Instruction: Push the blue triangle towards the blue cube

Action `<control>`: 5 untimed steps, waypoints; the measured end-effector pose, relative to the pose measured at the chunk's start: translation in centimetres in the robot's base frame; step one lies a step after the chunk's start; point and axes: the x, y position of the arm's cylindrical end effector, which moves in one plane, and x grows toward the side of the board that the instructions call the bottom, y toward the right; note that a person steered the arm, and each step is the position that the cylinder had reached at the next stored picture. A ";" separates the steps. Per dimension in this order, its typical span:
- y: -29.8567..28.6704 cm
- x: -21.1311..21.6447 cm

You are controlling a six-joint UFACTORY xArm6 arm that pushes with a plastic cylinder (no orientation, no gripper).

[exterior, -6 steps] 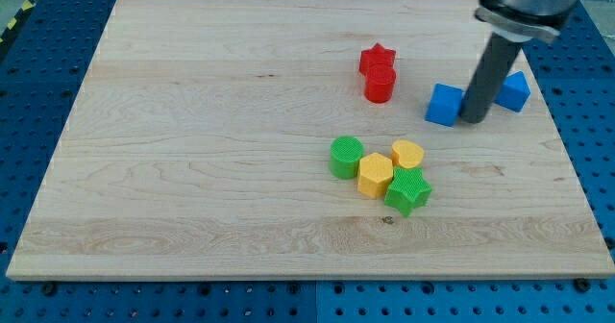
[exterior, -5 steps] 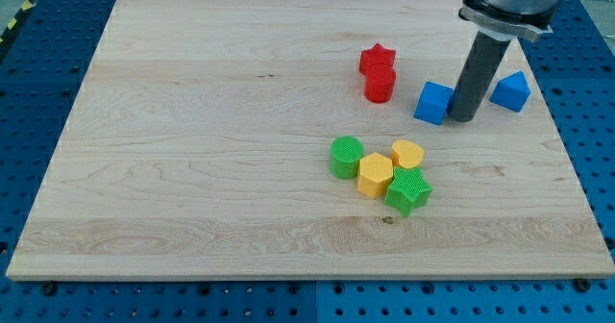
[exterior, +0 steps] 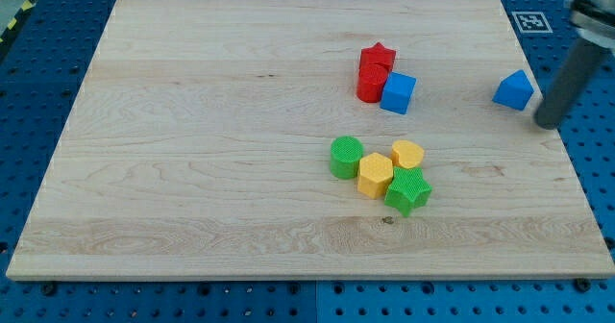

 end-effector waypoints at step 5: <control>-4.4 -5.4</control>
